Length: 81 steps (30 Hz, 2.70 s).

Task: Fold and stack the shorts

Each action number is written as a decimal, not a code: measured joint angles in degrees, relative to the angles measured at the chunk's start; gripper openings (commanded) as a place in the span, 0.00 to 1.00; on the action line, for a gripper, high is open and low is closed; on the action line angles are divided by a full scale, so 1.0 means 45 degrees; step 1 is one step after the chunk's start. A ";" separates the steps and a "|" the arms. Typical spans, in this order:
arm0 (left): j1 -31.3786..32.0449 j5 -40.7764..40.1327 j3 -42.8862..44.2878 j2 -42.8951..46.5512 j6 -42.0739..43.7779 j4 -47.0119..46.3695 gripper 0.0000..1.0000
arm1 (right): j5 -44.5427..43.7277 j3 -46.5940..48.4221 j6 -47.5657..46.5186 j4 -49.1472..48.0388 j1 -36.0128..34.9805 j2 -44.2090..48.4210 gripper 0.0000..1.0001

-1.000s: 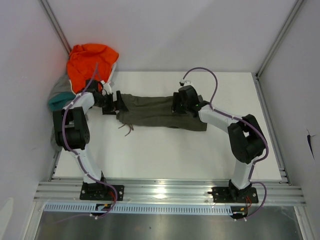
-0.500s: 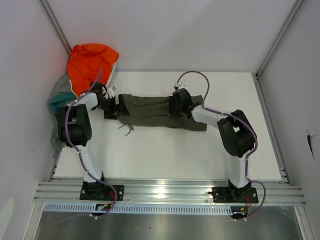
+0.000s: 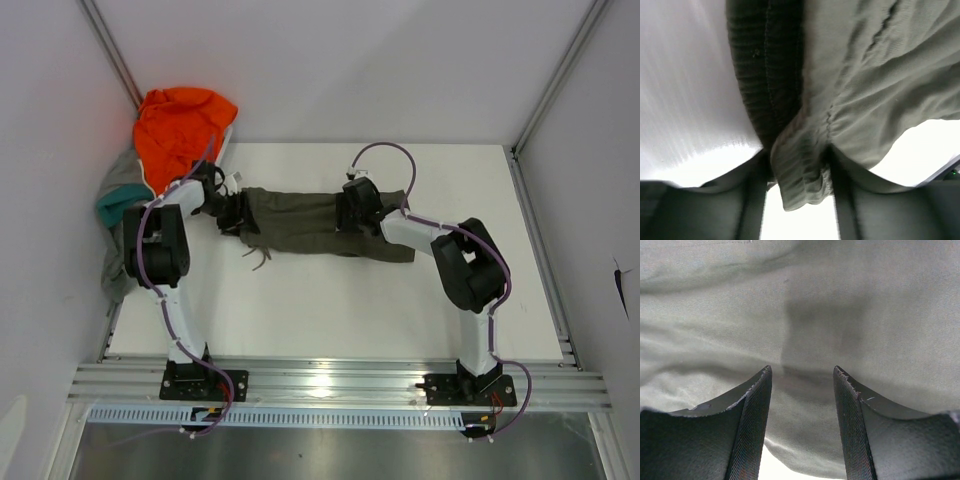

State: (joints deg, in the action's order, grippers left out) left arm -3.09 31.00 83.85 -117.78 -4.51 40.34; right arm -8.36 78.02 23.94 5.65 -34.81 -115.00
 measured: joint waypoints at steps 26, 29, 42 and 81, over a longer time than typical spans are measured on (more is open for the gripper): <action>0.0597 -0.1588 0.1486 -0.0350 0.0403 0.0806 0.00 | -0.0034 0.0000 -0.0393 -0.1394 -0.0714 0.0005 0.53; 0.0947 -0.2492 0.1486 0.0136 0.0665 0.0947 0.00 | -0.0092 -0.0005 -0.0427 -0.1943 -0.0869 0.0005 0.51; 0.1316 -0.3866 0.1923 0.1039 0.1360 0.2195 0.00 | -0.1647 0.1137 0.0903 -0.4070 -0.1413 -0.2234 0.00; -0.1107 -0.3366 0.0772 0.3886 0.2793 0.4585 0.00 | -0.3167 0.6101 0.3143 -0.3793 -0.4648 -0.6261 0.03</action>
State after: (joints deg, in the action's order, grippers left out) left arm -8.08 15.86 87.33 -100.29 8.05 60.97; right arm -22.61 105.47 38.09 -11.42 -55.72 -143.17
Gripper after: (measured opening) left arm 0.030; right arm 0.026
